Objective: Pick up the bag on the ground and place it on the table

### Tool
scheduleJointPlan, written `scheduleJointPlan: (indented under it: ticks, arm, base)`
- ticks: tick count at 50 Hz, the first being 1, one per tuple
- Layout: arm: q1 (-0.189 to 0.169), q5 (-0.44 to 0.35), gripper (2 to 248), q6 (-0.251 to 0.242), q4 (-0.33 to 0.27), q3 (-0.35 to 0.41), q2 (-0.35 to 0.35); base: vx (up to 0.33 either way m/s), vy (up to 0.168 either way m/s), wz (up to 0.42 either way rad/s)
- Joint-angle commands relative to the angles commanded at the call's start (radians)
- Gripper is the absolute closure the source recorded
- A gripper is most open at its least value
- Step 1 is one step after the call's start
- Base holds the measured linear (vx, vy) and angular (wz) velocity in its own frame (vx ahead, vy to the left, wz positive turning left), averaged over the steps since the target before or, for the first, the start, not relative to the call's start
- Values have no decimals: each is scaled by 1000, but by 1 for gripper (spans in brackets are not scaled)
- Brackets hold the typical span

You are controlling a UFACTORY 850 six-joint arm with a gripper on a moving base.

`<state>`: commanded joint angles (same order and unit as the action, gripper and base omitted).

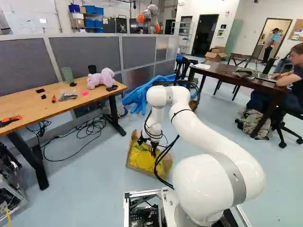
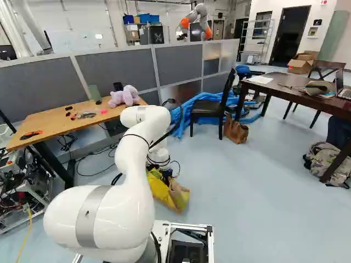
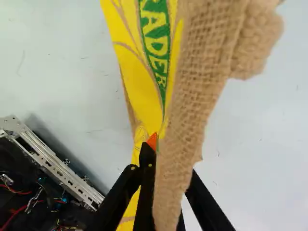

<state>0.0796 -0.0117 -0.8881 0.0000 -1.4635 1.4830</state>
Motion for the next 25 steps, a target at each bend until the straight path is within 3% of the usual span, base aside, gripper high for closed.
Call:
scheduleJointPlan:
  ticks: [25]
  arm:
    - [0, 0, 224, 258, 0, 88, -96]
  base:
    - [0, 0, 0]
